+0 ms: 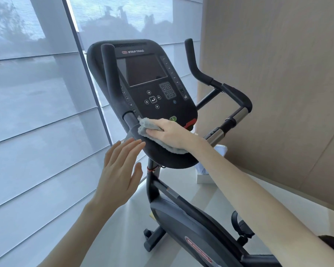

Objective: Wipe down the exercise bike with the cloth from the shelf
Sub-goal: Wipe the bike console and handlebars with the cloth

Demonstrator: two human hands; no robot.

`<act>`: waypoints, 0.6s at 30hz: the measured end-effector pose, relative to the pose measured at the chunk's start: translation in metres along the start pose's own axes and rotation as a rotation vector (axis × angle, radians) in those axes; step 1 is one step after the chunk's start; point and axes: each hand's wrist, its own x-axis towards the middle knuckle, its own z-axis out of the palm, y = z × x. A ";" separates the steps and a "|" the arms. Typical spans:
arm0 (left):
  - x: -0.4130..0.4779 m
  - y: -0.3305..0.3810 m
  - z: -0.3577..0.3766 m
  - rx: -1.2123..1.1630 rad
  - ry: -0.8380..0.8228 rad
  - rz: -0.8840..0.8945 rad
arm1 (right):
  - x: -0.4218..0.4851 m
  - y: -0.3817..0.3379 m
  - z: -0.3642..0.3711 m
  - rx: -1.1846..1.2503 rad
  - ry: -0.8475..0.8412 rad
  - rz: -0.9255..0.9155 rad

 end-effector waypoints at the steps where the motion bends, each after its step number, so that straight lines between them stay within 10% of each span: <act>1: 0.000 -0.001 -0.001 -0.002 0.011 -0.003 | -0.001 0.004 0.001 -0.055 0.005 0.003; 9: 0.008 0.015 0.001 0.022 0.037 0.001 | -0.065 0.020 0.010 -0.449 0.200 -0.178; 18: 0.018 0.073 0.033 0.118 0.055 -0.027 | -0.099 0.067 -0.040 -0.225 0.422 -0.276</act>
